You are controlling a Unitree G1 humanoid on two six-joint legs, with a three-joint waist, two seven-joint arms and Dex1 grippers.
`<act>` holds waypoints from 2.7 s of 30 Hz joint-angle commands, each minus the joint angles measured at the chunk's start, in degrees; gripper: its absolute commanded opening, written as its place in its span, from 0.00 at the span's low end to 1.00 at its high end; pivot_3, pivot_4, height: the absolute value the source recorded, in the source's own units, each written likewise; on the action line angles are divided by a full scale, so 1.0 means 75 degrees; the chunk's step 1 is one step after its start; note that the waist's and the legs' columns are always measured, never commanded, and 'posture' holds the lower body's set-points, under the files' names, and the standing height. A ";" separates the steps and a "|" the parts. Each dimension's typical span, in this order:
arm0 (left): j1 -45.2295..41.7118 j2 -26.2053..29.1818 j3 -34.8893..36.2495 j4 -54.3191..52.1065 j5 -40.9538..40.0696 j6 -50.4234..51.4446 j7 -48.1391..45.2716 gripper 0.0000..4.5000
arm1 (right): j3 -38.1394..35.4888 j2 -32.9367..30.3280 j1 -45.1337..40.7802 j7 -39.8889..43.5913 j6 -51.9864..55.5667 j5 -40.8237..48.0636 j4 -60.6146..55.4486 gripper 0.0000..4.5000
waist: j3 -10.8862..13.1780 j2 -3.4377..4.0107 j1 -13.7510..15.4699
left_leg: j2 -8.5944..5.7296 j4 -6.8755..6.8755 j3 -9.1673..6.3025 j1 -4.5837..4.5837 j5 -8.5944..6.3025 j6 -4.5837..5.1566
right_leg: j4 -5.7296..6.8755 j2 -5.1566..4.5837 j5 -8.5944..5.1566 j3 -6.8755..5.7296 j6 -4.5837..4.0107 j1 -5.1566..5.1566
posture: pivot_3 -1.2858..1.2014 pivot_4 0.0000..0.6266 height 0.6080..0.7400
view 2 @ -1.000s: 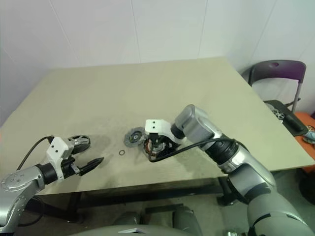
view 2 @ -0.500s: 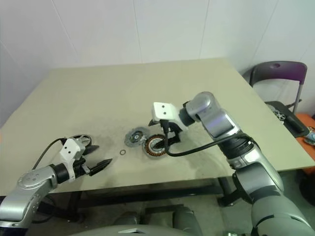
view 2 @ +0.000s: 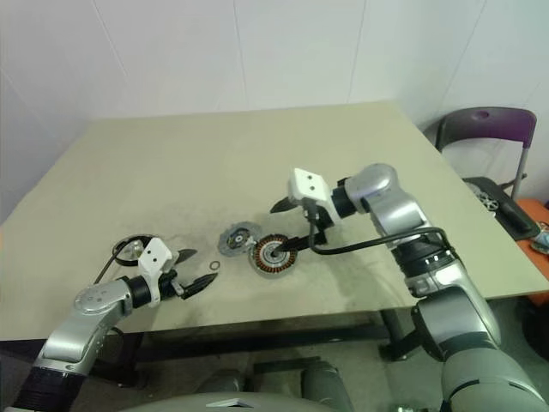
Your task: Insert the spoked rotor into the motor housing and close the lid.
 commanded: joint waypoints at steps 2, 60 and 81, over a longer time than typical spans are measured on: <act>-0.0232 -0.0056 -0.0011 0.0004 0.0026 -0.0089 0.0022 1.00 | -0.0324 -0.0136 0.0119 0.0124 0.0033 0.0266 -0.0022 1.00 | 0.0000 0.0000 -0.0005 | 0.0000 0.0006 0.0000 -0.0001 0.0000 0.0000 | 0.0001 0.0000 0.0000 0.0000 0.0000 0.0002 | 0.52 0.00 1.00; -0.3414 -0.0121 -0.1816 -0.0454 -0.0262 0.1749 -0.1006 0.17 | -0.0740 -0.0268 0.0239 -0.0173 -0.0762 -0.0078 0.1878 1.00 | 0.0012 0.0001 -0.0009 | -0.0005 0.0021 -0.0008 0.0001 -0.0002 0.0004 | -0.0002 0.0004 -0.0001 -0.0007 0.0003 0.0018 | 0.52 0.00 1.00; -0.3846 -0.1063 -0.2431 0.1280 0.0515 0.0869 -0.1385 0.17 | -0.0842 -0.0224 0.0535 -0.0347 -0.0684 0.0002 0.1466 1.00 | 0.0012 0.0001 -0.0021 | -0.0009 0.0025 -0.0008 -0.0003 -0.0002 0.0005 | -0.0003 0.0000 0.0000 -0.0005 0.0006 0.0016 | 0.52 0.00 1.00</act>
